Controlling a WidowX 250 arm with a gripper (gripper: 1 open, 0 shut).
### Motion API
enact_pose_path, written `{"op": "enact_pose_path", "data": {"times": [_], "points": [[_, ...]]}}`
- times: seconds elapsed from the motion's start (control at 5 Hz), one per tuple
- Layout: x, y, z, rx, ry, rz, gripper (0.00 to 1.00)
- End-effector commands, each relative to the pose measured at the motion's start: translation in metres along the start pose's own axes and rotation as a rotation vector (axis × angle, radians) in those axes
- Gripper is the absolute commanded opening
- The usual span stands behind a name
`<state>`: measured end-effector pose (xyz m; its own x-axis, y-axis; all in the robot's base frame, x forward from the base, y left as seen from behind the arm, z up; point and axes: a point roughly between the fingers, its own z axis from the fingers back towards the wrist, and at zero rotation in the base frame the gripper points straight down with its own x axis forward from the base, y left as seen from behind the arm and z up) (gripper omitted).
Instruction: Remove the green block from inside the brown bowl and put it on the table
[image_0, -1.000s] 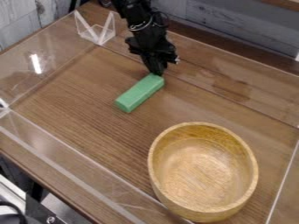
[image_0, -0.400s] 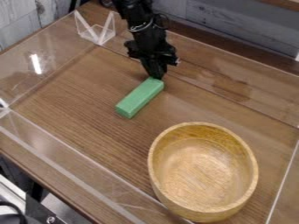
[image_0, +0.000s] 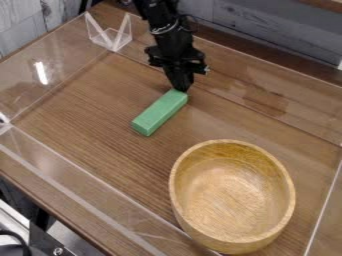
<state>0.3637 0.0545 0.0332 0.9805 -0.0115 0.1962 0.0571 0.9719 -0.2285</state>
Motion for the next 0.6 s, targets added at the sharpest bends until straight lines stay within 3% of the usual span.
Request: {"op": "enact_pose_path", "data": {"times": [0.0, 0.4], "points": [[0.0157, -0.0066, 0.0176, 0.010, -0.046, -0.030, 0.00], [0.0185, -0.0147, 0.0175, -0.005, -0.031, -0.046, 0.00]]}}
